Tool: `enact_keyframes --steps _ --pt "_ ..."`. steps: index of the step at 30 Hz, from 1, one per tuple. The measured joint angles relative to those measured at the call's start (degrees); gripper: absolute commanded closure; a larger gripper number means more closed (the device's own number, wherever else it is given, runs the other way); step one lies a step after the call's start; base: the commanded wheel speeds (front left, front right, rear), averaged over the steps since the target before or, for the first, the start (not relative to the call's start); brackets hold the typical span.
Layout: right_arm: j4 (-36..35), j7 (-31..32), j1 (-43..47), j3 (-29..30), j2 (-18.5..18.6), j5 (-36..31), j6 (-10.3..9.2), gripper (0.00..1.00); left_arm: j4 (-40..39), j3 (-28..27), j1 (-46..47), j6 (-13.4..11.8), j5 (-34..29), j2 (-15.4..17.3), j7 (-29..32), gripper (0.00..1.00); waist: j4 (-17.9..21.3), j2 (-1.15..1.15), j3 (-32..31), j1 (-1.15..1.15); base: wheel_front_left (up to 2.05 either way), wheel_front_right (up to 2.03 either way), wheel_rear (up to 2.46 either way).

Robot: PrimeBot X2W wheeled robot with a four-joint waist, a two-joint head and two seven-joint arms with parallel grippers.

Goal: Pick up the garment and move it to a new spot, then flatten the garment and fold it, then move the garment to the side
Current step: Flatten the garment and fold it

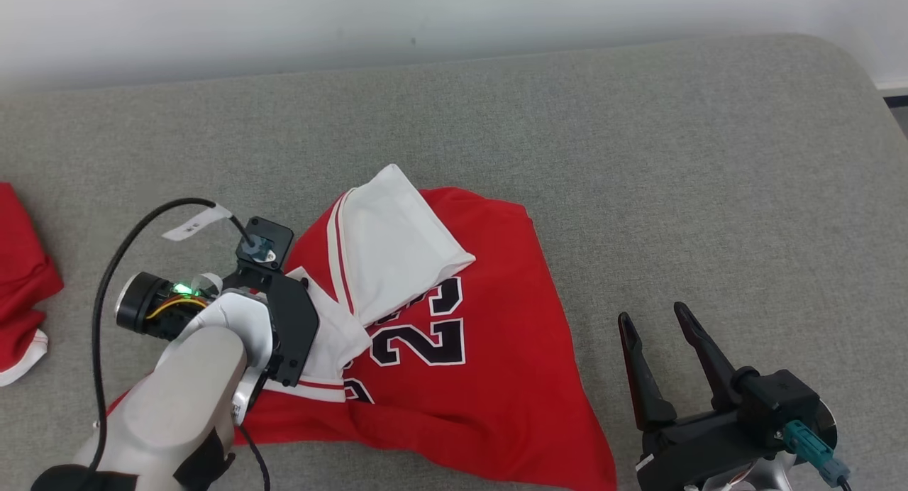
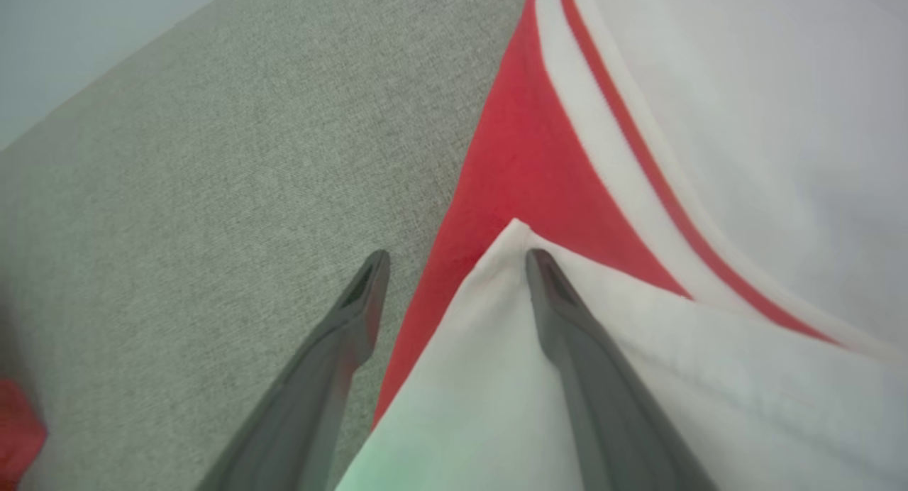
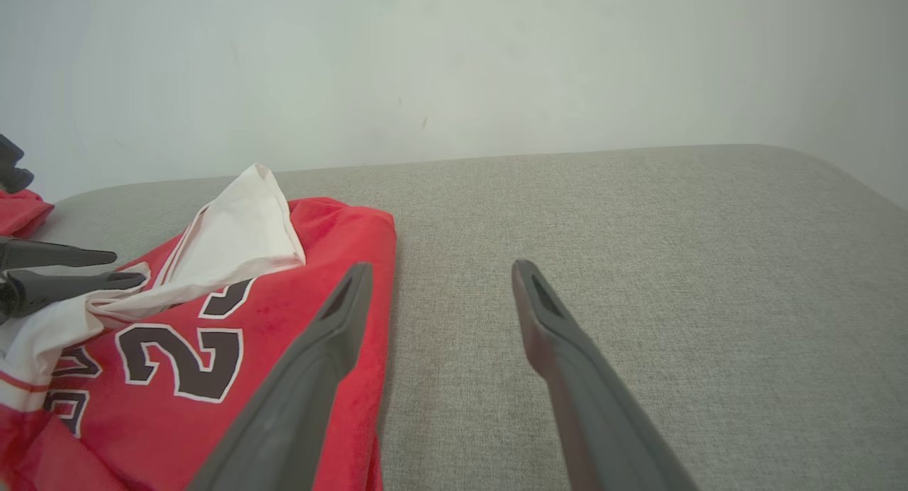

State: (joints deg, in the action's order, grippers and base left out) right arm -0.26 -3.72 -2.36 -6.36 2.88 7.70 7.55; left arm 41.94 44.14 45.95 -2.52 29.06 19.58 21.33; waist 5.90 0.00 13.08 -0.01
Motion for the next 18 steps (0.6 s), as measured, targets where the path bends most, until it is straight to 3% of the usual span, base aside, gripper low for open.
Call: enact_keyframes --steps 3,6,7,9,16,18 --pt "0.1 0.1 0.0 -0.1 0.0 0.0 0.0 0.0 0.0 0.8 0.0 0.4 -0.4 -0.3 0.5 0.1 -0.2 0.0 -0.4 0.0 0.0 0.0 0.0" --pt "0.2 0.2 0.0 -0.2 0.0 0.0 0.0 0.0 0.0 1.2 -0.1 1.1 0.1 -1.0 1.5 0.31 -0.4 0.0 -0.9 0.0 0.0 0.0 0.0" --pt "0.3 0.2 0.0 -0.4 0.0 0.0 0.0 0.0 0.1 1.4 -0.1 1.1 0.2 -1.1 1.5 0.31 -0.4 0.0 -1.0 0.0 0.0 0.0 0.0" --pt "0.4 0.3 0.0 -0.8 0.0 0.0 0.0 0.0 0.6 1.4 -0.2 1.5 0.3 -1.2 1.5 0.51 -0.2 0.0 -1.3 0.0 0.0 0.0 0.0" --pt "0.6 0.4 0.0 -1.5 0.0 0.0 0.0 0.0 3.6 0.9 0.3 1.5 1.6 -1.3 1.1 0.55 1.1 0.0 -1.5 0.01 0.0 0.0 0.0" --pt "0.6 0.4 0.0 -1.5 0.0 0.0 0.0 0.0 4.2 0.9 0.7 2.1 1.8 -1.3 0.8 0.62 1.5 0.0 -1.5 0.01 0.0 0.0 0.0"
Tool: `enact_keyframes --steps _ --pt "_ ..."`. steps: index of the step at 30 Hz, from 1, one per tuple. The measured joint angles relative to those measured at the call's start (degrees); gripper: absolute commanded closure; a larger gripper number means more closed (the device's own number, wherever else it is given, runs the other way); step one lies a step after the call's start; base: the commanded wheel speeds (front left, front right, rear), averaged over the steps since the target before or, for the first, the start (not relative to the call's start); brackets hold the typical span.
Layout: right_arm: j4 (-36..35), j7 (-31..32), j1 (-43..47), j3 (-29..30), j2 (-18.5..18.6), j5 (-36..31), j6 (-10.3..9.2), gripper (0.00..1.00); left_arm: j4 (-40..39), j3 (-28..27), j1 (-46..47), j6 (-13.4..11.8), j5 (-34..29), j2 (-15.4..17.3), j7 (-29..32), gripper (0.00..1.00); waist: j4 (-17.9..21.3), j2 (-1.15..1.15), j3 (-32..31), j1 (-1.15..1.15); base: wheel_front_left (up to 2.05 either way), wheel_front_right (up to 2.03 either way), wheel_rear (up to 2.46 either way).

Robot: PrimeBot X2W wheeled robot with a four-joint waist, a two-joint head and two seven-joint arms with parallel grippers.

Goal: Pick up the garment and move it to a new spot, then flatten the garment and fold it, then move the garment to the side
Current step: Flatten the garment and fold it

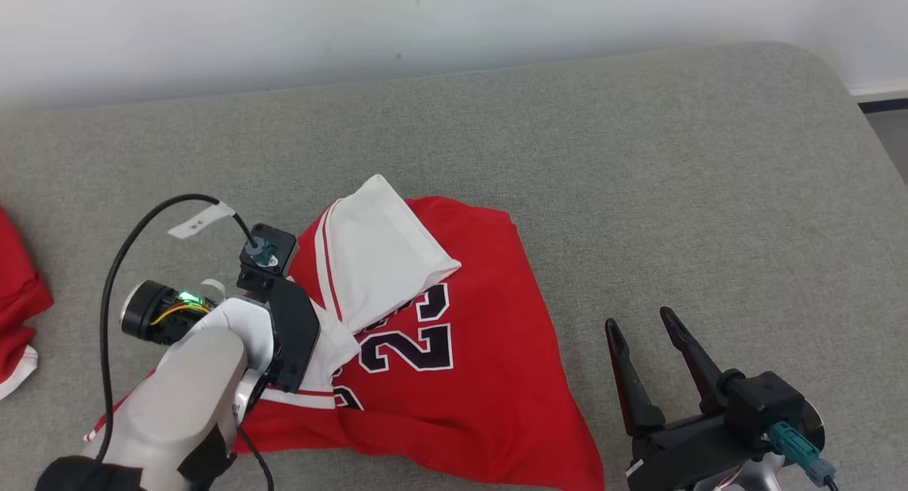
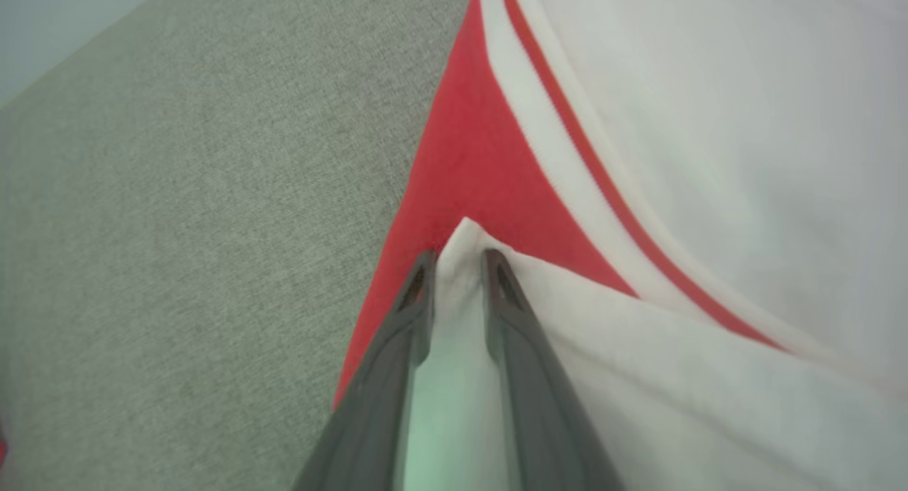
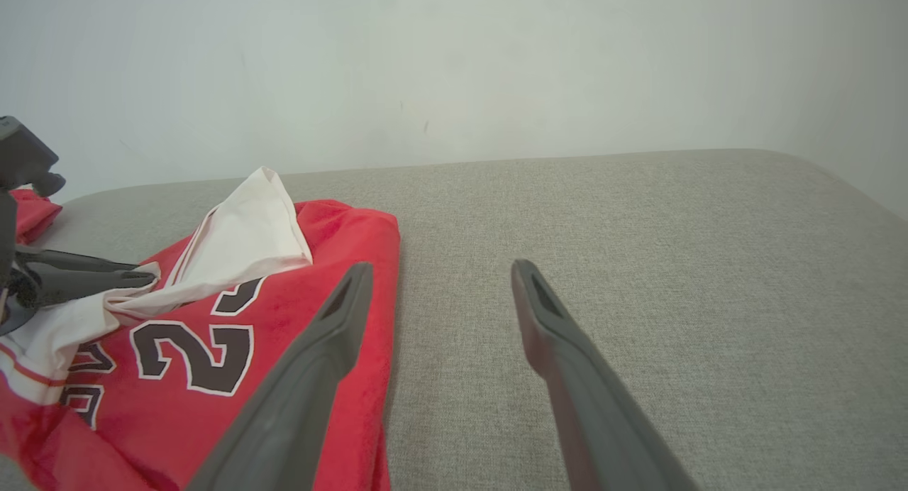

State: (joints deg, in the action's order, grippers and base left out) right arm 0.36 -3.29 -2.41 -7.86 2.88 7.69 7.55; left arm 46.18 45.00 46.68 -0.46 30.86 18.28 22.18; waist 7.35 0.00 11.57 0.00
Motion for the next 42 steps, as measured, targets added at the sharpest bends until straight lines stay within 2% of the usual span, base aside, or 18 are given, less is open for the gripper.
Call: enact_keyframes --steps 1,2,8,11,14,20,24,28,31,40,41,42 --pt "0.0 0.0 0.0 0.0 0.0 0.0 0.0 0.0 0.2 0.0 0.3 0.0 0.0 0.0 -0.3 0.78 0.1 0.0 0.0 0.0 0.0 0.0 0.0" --pt "0.0 0.0 0.0 0.0 0.0 0.0 0.0 0.0 0.4 0.0 0.5 0.0 0.0 -0.1 -0.6 1.0 0.2 0.0 0.1 0.0 0.0 0.0 0.0" --pt "-0.7 0.3 0.1 0.7 0.0 -0.4 0.0 0.0 0.0 -0.5 0.6 -1.6 0.0 -0.3 -3.4 1.0 -0.4 0.0 0.2 0.0 0.0 0.0 0.0" --pt "-1.9 2.4 0.7 -1.4 0.9 -0.6 0.0 0.0 -2.3 -1.8 0.1 -4.3 0.2 -0.1 -6.7 1.0 -1.3 0.0 0.3 0.0 0.0 0.0 0.0" --pt "-4.7 7.1 2.4 -5.8 5.4 1.0 0.0 0.0 -6.7 -3.4 -2.8 -7.3 0.8 -0.1 -10.5 1.0 -2.5 0.0 0.4 0.0 0.0 0.0 0.0" --pt "-12.9 16.7 9.0 -9.1 13.7 4.3 0.0 0.0 -16.5 -4.6 -10.4 -11.2 2.0 0.1 -13.6 1.0 -5.1 0.0 0.7 0.0 0.0 0.0 0.0" --pt "-16.4 20.9 11.4 -12.6 16.4 6.4 0.0 0.0 -21.8 -5.4 -13.7 -12.9 3.4 0.7 -13.9 1.0 -6.1 0.0 1.2 0.0 0.0 0.0 0.0" --pt "-15.8 22.8 12.4 -13.5 18.4 6.2 0.0 0.0 -24.0 -5.9 -15.0 -13.7 4.2 0.9 -13.6 1.0 -6.4 0.0 1.7 0.0 0.0 0.0 0.0" --pt "-13.9 23.0 12.3 -11.9 18.0 4.2 0.0 0.0 -25.0 -5.9 -15.4 -13.7 4.6 0.6 -13.4 1.0 -6.9 0.0 1.9 0.0 0.0 0.0 0.0" --pt "-4.4 25.5 7.6 -6.7 11.6 0.0 0.0 0.0 -25.6 -5.5 -16.0 -13.7 5.2 -0.3 -13.3 1.0 -8.6 0.0 1.9 0.0 0.0 0.0 0.0" --pt "-3.2 25.6 6.6 -6.3 10.7 -0.4 0.0 0.53 -25.6 -5.6 -15.9 -13.7 5.4 -0.3 -13.6 1.0 -8.7 0.0 1.9 0.0 0.0 0.0 0.0" --pt "-2.1 25.7 5.6 -6.1 10.2 -0.7 0.0 0.85 -25.5 -5.7 -15.9 -13.7 5.5 -0.4 -13.7 1.0 -8.9 0.0 1.9 0.0 0.0 0.0 0.0"
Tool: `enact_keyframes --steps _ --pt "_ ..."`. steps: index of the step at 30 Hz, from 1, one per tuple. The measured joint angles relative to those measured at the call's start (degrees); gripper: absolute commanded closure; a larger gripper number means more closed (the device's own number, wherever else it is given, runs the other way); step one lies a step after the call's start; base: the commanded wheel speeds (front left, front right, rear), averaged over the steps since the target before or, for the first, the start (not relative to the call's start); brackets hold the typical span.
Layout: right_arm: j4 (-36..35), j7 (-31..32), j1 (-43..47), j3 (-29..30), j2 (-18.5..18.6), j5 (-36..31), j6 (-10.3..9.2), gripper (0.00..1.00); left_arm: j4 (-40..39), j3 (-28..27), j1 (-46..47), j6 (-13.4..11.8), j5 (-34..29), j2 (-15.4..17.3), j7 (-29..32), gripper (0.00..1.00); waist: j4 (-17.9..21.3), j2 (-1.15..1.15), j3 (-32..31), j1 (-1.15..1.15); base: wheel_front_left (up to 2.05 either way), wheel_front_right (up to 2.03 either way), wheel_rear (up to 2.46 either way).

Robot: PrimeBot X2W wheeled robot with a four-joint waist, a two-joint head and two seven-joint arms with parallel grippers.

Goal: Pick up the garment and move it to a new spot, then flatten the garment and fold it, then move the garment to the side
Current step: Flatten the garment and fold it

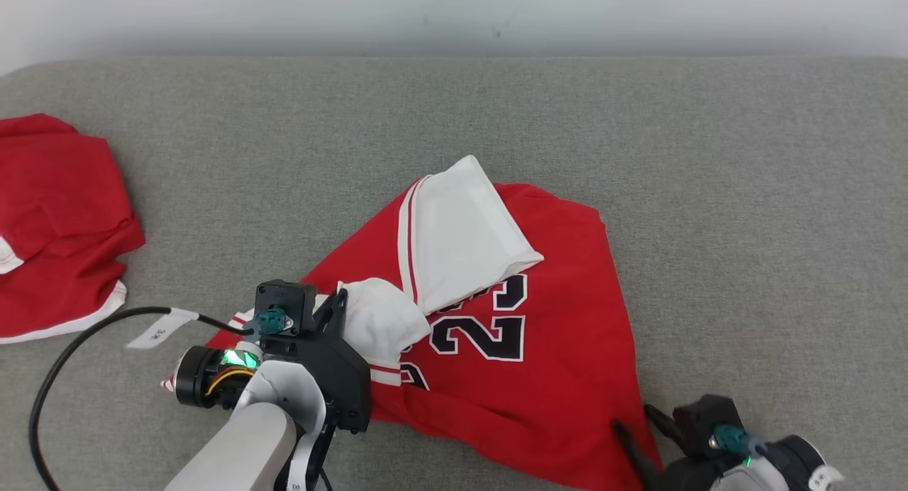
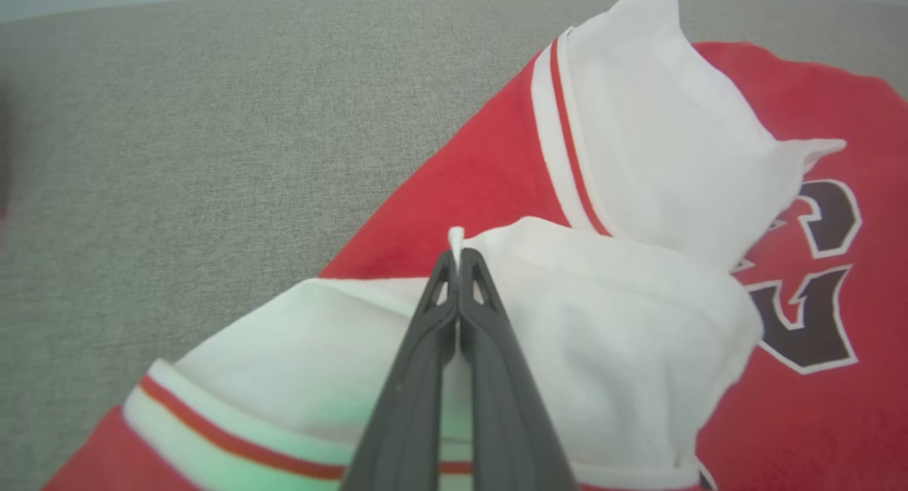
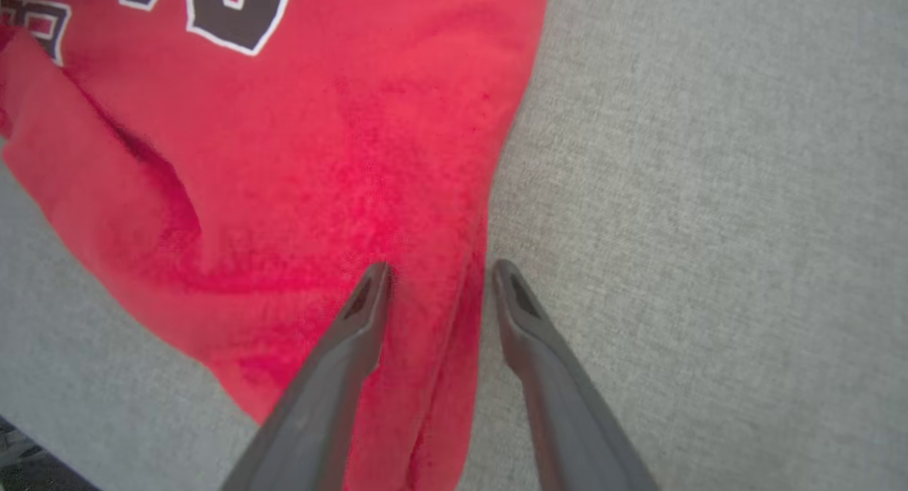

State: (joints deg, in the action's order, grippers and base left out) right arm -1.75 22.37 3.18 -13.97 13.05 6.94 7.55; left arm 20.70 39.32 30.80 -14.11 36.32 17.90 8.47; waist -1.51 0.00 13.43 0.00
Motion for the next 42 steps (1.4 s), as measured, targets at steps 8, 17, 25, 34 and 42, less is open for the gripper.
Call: enact_keyframes --steps 8,17,25,34,42 --pt "4.9 -3.9 -8.8 6.1 -3.3 -4.5 0.0 1.0 0.7 -1.5 0.1 0.5 0.9 -1.1 -5.6 1.0 -1.2 0.0 -0.5 0.0 0.0 0.0 0.0" --pt "8.3 -5.2 -17.0 10.6 -2.8 -7.5 0.0 0.0 1.2 -2.7 0.3 0.8 1.0 -1.5 -11.0 1.0 -2.1 0.0 -1.6 0.0 0.0 0.0 0.0" --pt "2.9 4.0 -9.9 18.6 -0.9 -5.1 0.0 0.0 1.4 -1.9 -0.2 1.5 1.0 -2.4 -12.3 1.0 -3.2 0.0 -2.4 0.0 0.0 0.0 0.0" --pt "1.6 6.9 -7.8 21.4 -1.4 -4.8 0.0 0.0 1.4 -1.6 -0.2 1.6 1.4 -2.7 -12.5 1.0 -2.7 0.0 -1.1 0.0 0.0 0.0 0.0" --pt "6.8 6.8 -11.5 21.1 0.3 -5.1 0.0 0.0 1.2 -1.5 1.2 2.1 1.5 -2.6 -12.3 1.0 -3.3 0.0 0.7 0.0 0.0 0.0 0.0"
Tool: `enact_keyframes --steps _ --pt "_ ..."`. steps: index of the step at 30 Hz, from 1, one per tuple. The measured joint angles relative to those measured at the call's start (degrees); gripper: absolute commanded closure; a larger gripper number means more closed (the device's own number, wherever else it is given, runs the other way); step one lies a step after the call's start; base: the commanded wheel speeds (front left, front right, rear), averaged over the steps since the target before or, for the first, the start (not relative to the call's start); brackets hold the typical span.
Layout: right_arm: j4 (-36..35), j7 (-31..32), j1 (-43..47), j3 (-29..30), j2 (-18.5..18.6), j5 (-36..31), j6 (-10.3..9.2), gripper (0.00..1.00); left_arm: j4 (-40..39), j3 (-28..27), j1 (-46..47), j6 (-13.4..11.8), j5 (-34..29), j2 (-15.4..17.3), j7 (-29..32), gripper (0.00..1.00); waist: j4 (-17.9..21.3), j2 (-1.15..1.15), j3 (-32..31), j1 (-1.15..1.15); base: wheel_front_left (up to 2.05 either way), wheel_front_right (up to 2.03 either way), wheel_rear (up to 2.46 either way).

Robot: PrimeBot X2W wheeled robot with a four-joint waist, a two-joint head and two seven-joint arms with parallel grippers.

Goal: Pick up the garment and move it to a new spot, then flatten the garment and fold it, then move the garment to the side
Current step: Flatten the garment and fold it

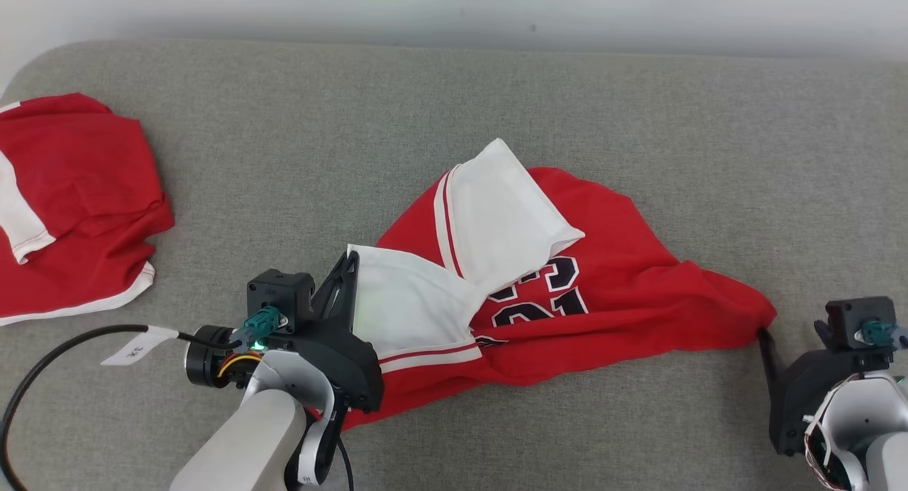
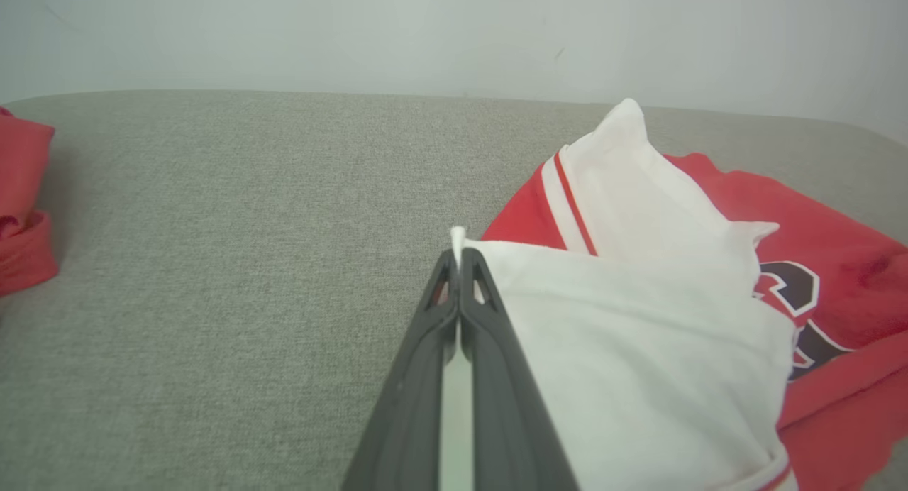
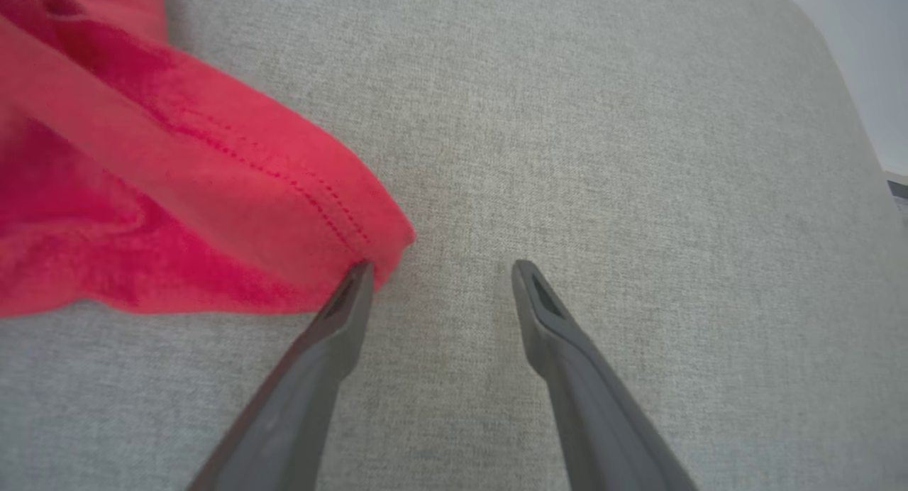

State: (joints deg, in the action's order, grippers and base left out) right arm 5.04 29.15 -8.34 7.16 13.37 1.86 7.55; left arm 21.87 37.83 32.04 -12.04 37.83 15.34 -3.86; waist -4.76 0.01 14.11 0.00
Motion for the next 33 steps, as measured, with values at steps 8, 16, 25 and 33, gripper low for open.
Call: enact_keyframes --steps 8,16,25,33 --pt "4.0 0.5 -2.9 -3.1 2.0 1.7 0.0 0.33 -0.1 0.0 0.9 0.0 0.0 0.2 -0.3 1.0 -1.1 0.0 1.5 0.0 0.0 0.0 0.0" --pt "3.4 1.3 -3.3 -4.0 1.9 3.8 0.0 1.0 -0.1 -0.1 0.9 -0.1 0.1 0.2 -1.3 1.0 -1.1 0.0 1.9 0.0 0.0 0.0 0.0" --pt "-5.0 -9.1 -6.6 3.7 -8.2 18.9 0.0 1.0 -5.5 -5.9 2.2 -0.6 1.2 1.7 -8.6 1.0 1.0 0.0 0.3 0.0 0.0 0.0 0.0" --pt "-10.7 -9.7 -13.9 5.2 -9.6 31.1 0.0 1.0 -16.3 -12.9 8.3 2.0 3.2 5.9 -9.4 1.0 4.3 0.0 -0.3 0.0 0.0 0.0 0.0"
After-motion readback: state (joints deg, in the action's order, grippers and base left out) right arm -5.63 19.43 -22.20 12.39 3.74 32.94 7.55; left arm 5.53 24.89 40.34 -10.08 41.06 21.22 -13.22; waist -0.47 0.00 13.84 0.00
